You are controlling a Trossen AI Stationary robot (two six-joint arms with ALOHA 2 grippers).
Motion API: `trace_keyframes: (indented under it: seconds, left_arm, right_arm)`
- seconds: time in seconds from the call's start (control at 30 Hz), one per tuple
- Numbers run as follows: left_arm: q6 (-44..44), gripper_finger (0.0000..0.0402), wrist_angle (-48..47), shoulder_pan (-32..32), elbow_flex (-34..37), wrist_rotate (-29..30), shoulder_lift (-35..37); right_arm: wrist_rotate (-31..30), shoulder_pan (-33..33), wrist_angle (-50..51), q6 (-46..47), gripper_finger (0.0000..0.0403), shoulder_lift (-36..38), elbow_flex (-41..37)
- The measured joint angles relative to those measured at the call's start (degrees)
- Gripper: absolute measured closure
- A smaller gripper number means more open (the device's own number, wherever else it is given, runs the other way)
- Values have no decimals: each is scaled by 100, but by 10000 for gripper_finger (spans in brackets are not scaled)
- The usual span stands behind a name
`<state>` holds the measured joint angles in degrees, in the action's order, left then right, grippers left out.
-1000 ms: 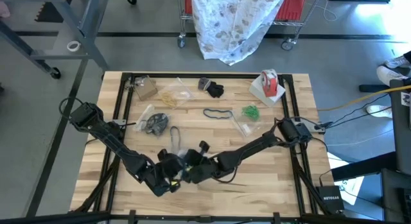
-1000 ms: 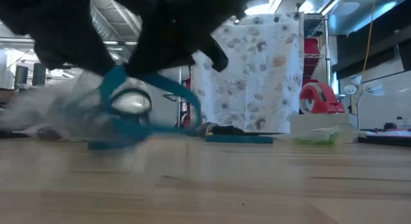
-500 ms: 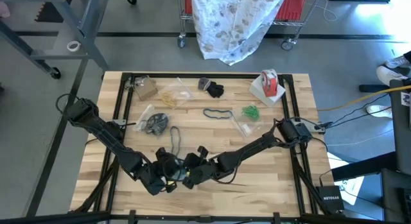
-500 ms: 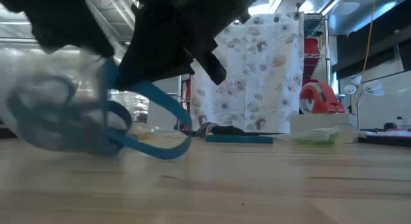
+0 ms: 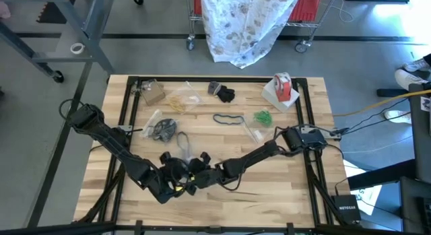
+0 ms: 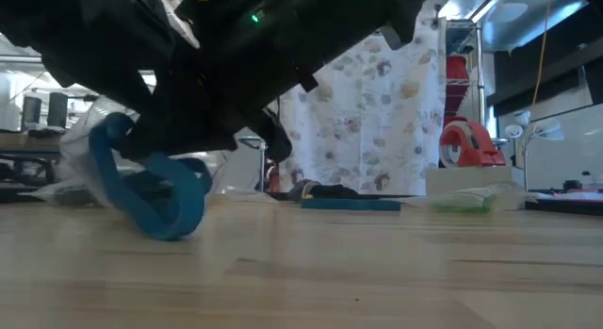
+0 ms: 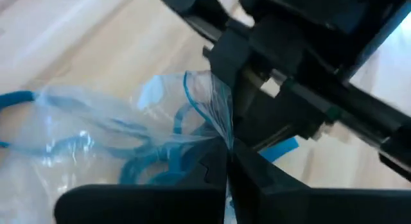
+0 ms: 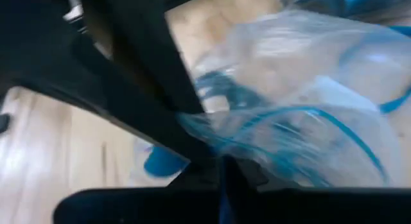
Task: Sort rubber bands
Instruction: Put the blue rubber band into the transparent zip bag
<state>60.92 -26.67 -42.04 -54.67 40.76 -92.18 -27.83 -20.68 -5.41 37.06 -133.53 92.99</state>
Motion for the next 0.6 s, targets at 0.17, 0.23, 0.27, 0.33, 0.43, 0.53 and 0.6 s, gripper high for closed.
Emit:
trace_keyframes:
  seconds: [0.17, 0.23, 0.27, 0.33, 0.43, 0.53, 0.6]
  left_arm:
    - [138, 401, -78, -91, -3, -173, -4]
    - [119, 401, -62, -127, -3, -151, -2]
    - [121, 401, -72, -148, -3, -142, -2]
    - [141, 401, -121, -149, -3, -140, -2]
    - [169, 401, -229, -160, -3, -144, -2]
    - [353, 401, -440, -113, -3, -155, -2]
    - [569, 401, -610, -85, -5, -154, -2]
  right_arm:
    - [-476, 140, -79, 167, 398, 0, 4]
    - [-516, 221, -74, 307, 387, 4, 9]
    - [-519, 246, -39, 359, 377, 4, 9]
    - [-506, 296, -13, 456, 348, 4, 7]
    - [-371, 293, -108, 295, 295, 4, 6]
    - [-58, 273, -193, -123, 246, 24, 5]
    - [182, 231, -209, -356, 222, 56, 6]
